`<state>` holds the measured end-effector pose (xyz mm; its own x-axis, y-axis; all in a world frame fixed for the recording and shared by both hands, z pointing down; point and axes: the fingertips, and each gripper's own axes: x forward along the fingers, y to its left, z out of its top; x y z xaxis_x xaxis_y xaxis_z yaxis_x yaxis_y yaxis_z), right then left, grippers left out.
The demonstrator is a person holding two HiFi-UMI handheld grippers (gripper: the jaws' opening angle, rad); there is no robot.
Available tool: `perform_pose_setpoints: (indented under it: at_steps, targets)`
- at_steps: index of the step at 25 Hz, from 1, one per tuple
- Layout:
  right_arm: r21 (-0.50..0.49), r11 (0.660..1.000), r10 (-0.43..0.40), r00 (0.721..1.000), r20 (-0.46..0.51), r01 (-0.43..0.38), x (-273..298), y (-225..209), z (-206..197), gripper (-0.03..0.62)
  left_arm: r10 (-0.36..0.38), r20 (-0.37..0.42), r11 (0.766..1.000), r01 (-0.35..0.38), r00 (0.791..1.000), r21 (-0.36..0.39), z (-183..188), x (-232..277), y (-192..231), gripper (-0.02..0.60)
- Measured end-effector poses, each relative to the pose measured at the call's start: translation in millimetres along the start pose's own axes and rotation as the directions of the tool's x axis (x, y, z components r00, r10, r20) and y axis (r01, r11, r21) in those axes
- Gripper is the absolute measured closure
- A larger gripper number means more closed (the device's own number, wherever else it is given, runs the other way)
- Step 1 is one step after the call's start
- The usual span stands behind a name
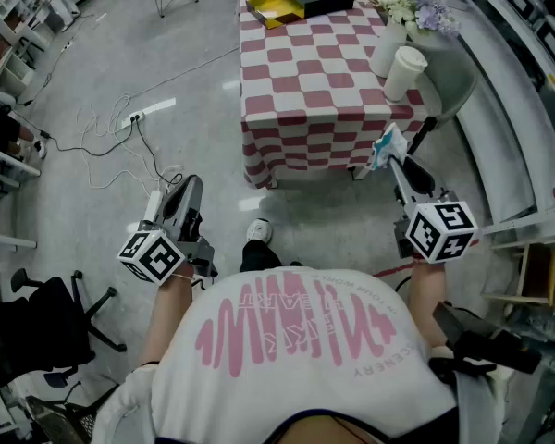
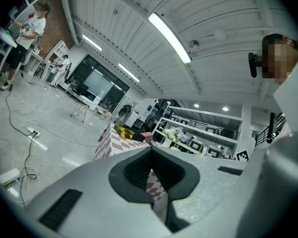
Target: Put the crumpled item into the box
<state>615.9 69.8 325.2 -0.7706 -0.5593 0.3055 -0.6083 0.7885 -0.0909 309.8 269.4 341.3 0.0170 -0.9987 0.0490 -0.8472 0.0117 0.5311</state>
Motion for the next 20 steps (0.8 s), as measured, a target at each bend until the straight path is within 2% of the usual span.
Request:
perform_pose_setpoints:
  at_steps: [11, 20]
  targets:
    - [-0.025, 1.0, -0.01, 0.999, -0.033, 0.009, 22.7, 0.8, 0.2, 0.522, 0.023, 0.018, 1.0, -0.022, 1.0, -0.015, 9.7, -2.5, 20.1, 0.574]
    - [0.013, 0.999, -0.03, 0.999, -0.044, 0.03, 73.8, 6.1, 13.6, 0.522, 0.033, 0.051, 0.999, -0.032, 0.998, -0.036, 40.3, 10.0, 62.6, 0.574]
